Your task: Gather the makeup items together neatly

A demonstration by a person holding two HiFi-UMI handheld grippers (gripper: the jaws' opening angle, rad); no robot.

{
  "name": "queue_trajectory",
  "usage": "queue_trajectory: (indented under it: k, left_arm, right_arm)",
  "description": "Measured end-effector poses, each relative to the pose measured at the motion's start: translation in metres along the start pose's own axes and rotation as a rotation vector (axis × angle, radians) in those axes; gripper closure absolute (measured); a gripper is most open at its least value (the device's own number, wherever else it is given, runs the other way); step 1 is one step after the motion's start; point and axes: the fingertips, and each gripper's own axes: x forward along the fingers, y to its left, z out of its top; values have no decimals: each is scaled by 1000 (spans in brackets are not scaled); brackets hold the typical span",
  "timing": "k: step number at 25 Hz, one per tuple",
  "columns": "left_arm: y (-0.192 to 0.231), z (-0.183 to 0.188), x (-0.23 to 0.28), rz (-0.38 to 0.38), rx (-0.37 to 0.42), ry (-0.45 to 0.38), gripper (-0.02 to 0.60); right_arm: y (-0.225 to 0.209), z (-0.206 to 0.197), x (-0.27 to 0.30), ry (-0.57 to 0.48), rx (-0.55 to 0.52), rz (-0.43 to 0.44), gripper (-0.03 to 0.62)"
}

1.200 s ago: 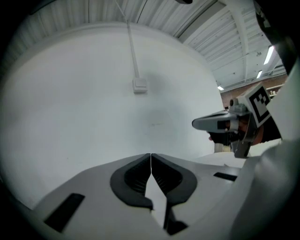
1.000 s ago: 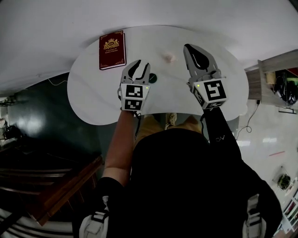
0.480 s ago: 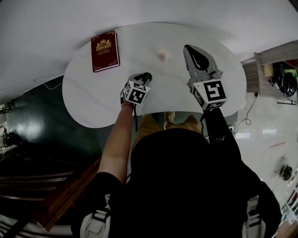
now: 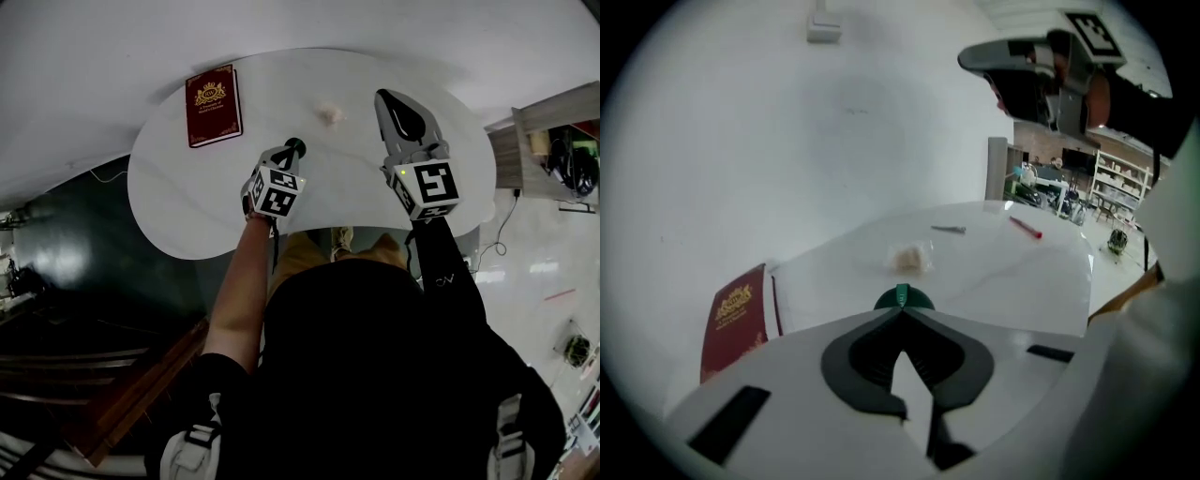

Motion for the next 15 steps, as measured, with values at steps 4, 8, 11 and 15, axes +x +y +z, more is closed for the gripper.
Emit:
queue_trajectory:
  k: [4, 8, 11, 15]
  left_arm:
    - [14, 54, -37, 56, -14, -117, 572]
    - [23, 111, -86, 106, -1, -253, 572]
    - [28, 146, -124, 126, -22, -362, 572]
    - [32, 160, -147, 150, -17, -422, 572]
  right_arm:
    - [8, 11, 3, -22, 3, 16, 589]
    - [16, 20, 5, -42, -10, 30, 589]
    - [22, 28, 6, -60, -14, 41, 589]
    - [31, 32, 9, -65, -10, 56, 589]
